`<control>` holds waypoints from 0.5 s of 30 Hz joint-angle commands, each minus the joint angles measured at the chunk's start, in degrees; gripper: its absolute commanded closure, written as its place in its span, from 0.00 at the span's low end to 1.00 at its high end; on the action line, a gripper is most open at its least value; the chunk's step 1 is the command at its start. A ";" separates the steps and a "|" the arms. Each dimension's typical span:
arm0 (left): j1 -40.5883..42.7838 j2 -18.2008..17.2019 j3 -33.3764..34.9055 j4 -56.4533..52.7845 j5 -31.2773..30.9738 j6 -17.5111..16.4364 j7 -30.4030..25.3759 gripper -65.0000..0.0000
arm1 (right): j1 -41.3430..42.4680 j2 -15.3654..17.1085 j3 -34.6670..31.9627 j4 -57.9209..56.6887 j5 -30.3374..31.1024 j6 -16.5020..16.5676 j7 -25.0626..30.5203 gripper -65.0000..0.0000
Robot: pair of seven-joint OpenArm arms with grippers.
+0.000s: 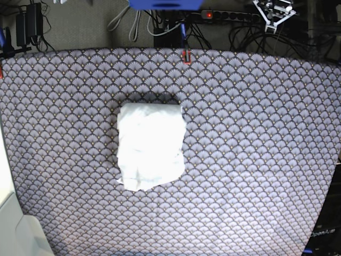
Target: Fold the T-shirt properly
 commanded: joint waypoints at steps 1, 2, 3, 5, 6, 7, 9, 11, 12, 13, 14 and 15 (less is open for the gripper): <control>-1.39 0.41 -0.10 -1.60 0.12 0.18 -0.19 1.00 | 0.12 0.95 0.26 -0.60 0.20 -2.56 0.78 1.00; -2.18 1.02 -0.10 -2.83 0.12 0.18 -0.19 1.00 | 0.65 0.16 0.26 -1.13 0.20 -4.94 0.78 1.00; -2.97 1.46 -0.10 -3.62 0.12 0.27 -0.28 1.00 | 1.09 -0.36 0.17 -1.30 0.11 -7.75 0.78 1.00; -4.21 3.04 -0.10 -3.98 0.12 0.45 -0.28 1.00 | 1.62 -1.42 0.17 -1.39 0.11 -13.64 0.69 1.00; -4.47 3.83 -0.10 -4.06 0.12 0.45 -0.28 0.99 | 2.06 -1.95 0.17 -1.39 0.11 -17.16 0.69 1.00; -4.82 4.71 -0.10 -4.06 0.12 0.45 -0.28 0.99 | 2.50 -2.56 0.17 -1.48 0.03 -20.76 0.69 1.00; -4.91 6.03 -0.10 -4.06 0.12 0.62 -0.37 0.99 | 2.85 -3.18 0.09 -1.39 0.03 -26.56 0.69 1.00; -5.00 7.61 -0.10 -4.06 0.12 0.62 -0.45 0.99 | 3.47 -3.35 0.09 -1.30 0.03 -30.25 0.69 1.00; -5.00 8.41 -0.10 -3.98 0.12 0.62 -0.45 0.99 | 4.26 -3.35 0.09 -1.48 0.03 -32.01 0.69 1.00; -5.08 9.20 -0.19 -3.98 0.12 0.71 -0.54 0.99 | 4.70 -3.27 0.09 -1.57 0.03 -33.68 0.43 1.00; -5.35 9.81 -0.27 -3.98 0.12 0.71 -0.54 0.99 | 5.14 -3.27 0.09 -1.39 0.03 -34.83 -0.19 1.00; -5.70 10.43 -0.27 -3.98 0.12 0.71 -0.54 0.99 | 5.40 -3.27 0.09 -1.48 0.03 -35.27 -1.33 1.00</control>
